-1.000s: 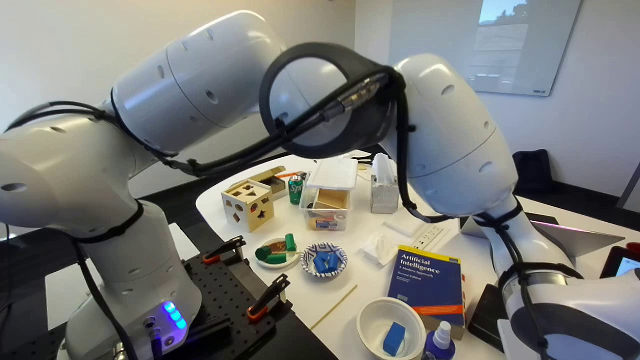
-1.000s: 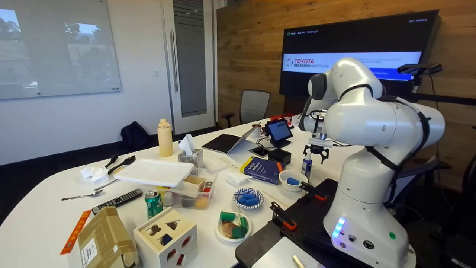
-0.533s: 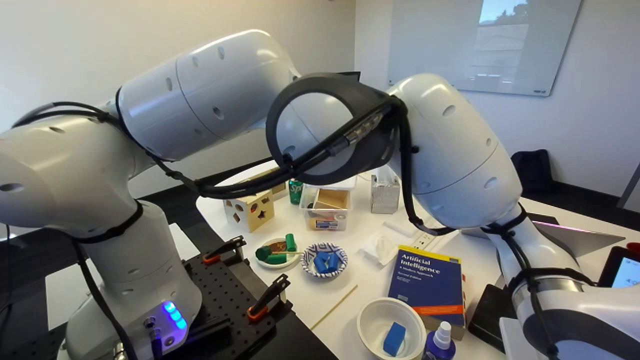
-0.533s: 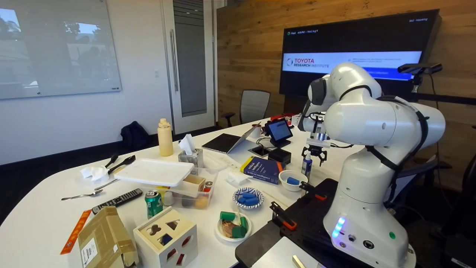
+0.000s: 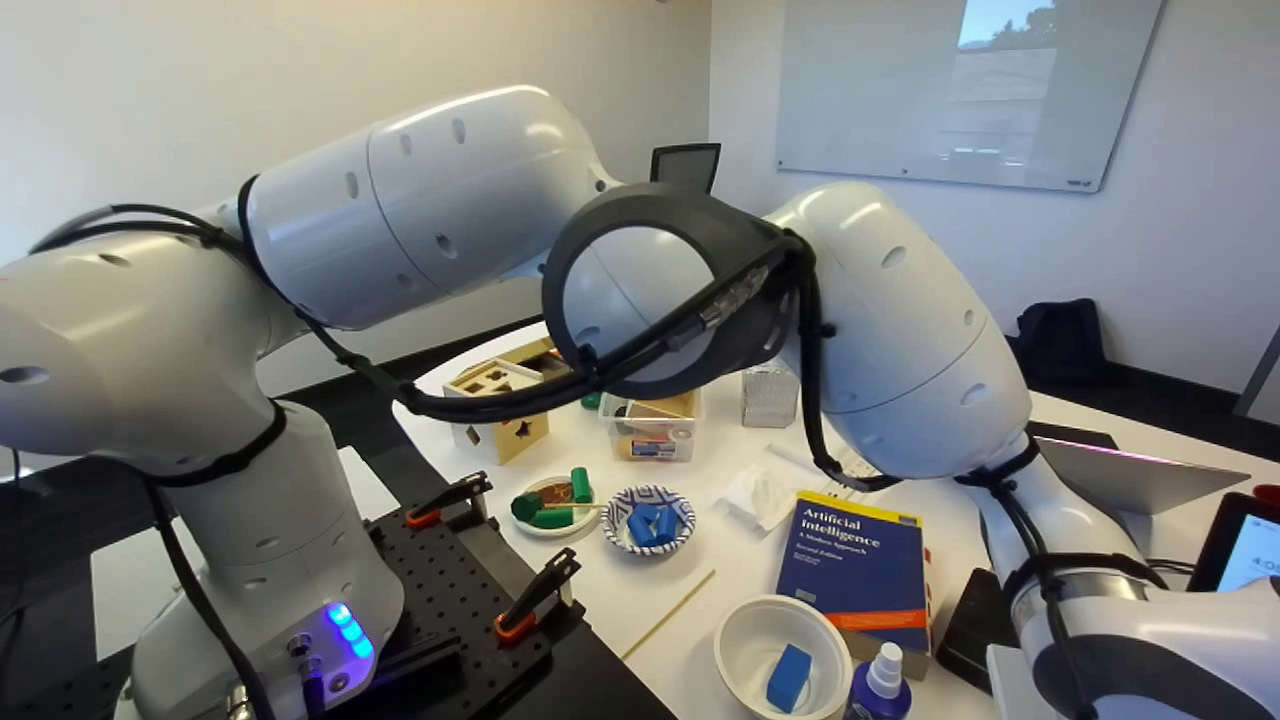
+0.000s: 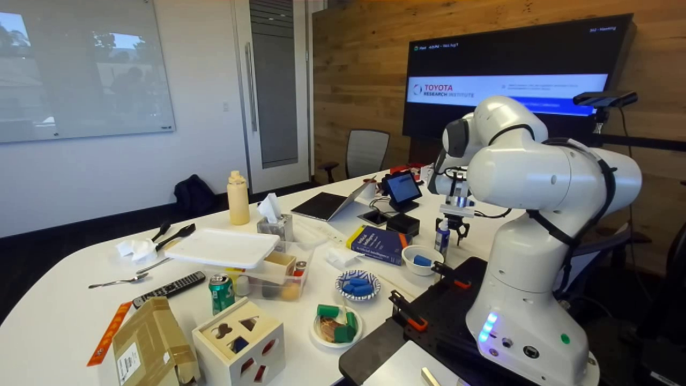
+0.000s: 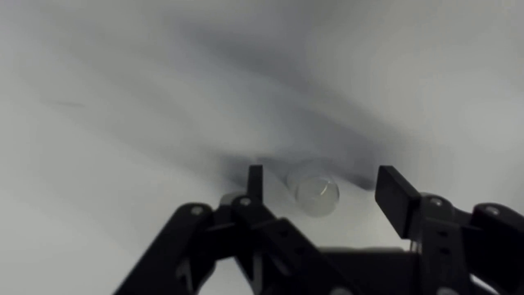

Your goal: Place the lid onto the bottle

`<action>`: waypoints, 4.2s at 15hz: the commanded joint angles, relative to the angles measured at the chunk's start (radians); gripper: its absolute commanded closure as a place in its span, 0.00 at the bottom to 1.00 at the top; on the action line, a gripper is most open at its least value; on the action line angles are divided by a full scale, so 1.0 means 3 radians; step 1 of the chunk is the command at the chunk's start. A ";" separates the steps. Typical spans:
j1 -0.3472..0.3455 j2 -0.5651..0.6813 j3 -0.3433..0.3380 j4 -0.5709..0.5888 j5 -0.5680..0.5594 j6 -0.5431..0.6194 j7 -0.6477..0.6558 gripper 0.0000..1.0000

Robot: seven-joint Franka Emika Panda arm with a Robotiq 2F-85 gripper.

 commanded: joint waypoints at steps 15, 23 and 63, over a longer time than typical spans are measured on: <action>0.0254 -0.0850 -0.0225 -0.0686 -0.0045 -0.0341 0.0018 0.94; 0.0776 -0.2046 -0.0318 -0.1732 -0.0338 -0.0403 0.0032 0.94; 0.1055 -0.3088 -0.0629 -0.3483 0.0182 0.0773 0.0177 0.94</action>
